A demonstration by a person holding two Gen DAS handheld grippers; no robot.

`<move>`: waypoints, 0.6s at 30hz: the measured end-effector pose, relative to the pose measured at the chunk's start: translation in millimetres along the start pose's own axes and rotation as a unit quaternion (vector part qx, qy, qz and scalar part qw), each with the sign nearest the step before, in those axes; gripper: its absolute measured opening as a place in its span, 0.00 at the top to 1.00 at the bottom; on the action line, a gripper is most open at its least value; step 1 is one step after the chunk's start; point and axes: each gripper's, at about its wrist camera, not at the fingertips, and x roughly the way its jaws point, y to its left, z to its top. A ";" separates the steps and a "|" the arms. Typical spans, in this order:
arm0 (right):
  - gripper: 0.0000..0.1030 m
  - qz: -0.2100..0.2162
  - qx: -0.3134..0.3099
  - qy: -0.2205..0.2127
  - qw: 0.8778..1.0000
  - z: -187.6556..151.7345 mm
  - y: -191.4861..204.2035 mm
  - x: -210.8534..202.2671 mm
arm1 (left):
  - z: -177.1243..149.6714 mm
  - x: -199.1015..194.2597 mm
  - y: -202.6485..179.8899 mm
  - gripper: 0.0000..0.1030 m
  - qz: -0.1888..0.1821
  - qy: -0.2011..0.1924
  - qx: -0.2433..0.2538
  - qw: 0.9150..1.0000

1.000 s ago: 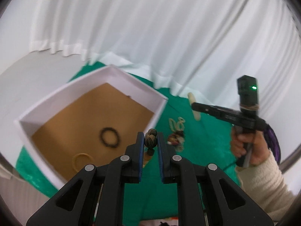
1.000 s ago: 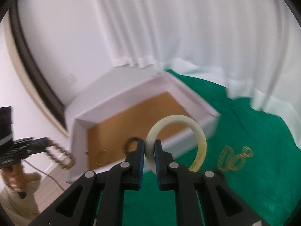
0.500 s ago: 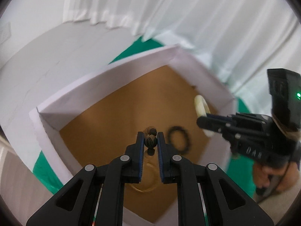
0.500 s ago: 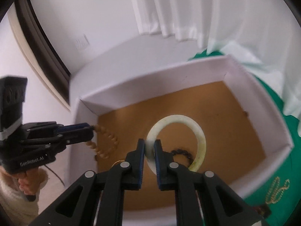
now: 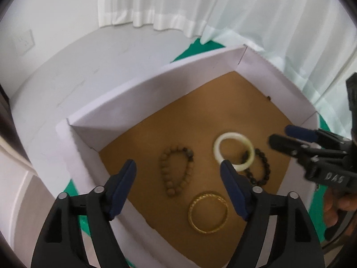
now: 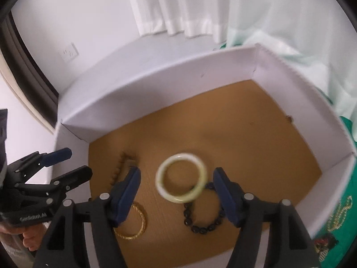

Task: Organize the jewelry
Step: 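Carry both bracelets into the white box and open both tools, then withdraw both tools from the box back over the remaining jewelry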

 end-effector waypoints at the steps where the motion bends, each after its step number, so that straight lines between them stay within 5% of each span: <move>1: 0.32 -0.012 -0.002 -0.013 1.000 -4.5 -4.4 -15.2 | -2.8 -8.7 -4.4 0.19 0.003 -0.010 0.003 1.000; 3: 0.24 -0.033 -0.006 -0.034 0.999 -14.2 -11.1 -38.7 | -7.8 -24.0 -16.8 0.15 0.006 -0.028 0.013 1.000; 8: 0.24 -0.086 -0.010 -0.078 0.993 -54.7 -34.8 -96.6 | -30.1 -64.6 -61.4 0.09 -0.031 -0.058 0.047 0.997; 18: 0.23 -0.192 0.046 -0.065 0.978 -173.3 -115.2 -160.6 | -82.5 -108.5 -171.5 0.04 -0.135 -0.065 0.128 0.980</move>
